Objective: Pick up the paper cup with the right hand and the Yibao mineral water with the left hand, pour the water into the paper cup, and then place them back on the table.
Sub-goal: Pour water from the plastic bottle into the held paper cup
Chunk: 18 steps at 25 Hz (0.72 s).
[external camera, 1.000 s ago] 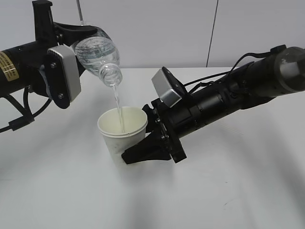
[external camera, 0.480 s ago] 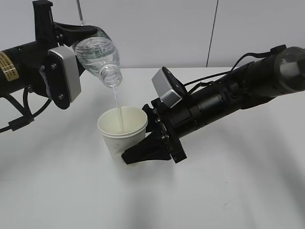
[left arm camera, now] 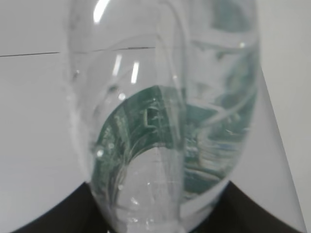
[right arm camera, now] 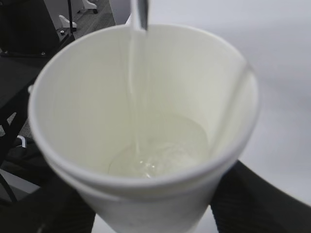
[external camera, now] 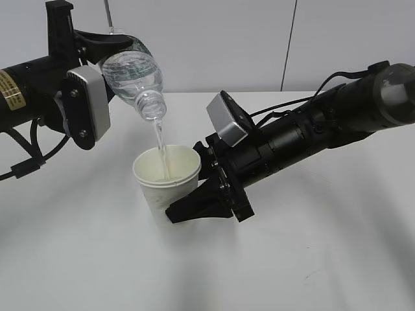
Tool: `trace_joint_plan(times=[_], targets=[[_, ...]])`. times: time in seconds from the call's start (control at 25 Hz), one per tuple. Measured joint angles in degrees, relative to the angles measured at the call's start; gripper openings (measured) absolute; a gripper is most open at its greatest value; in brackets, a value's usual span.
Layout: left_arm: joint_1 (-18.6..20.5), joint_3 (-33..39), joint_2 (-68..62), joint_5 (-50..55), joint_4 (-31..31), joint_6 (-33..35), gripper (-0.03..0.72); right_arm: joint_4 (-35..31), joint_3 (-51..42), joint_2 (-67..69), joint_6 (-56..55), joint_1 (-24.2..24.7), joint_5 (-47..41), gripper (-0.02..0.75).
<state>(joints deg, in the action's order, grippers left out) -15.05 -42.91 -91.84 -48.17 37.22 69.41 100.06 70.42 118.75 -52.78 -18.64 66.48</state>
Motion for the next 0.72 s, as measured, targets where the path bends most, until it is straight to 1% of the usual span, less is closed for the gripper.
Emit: trace_joint_plan(times=[0.72], targets=[[0.00,0.00,0.00,-0.22,0.00,1.40,0.329,0.09,0.00,0.00,0.21,0.00,0.00,0.469]])
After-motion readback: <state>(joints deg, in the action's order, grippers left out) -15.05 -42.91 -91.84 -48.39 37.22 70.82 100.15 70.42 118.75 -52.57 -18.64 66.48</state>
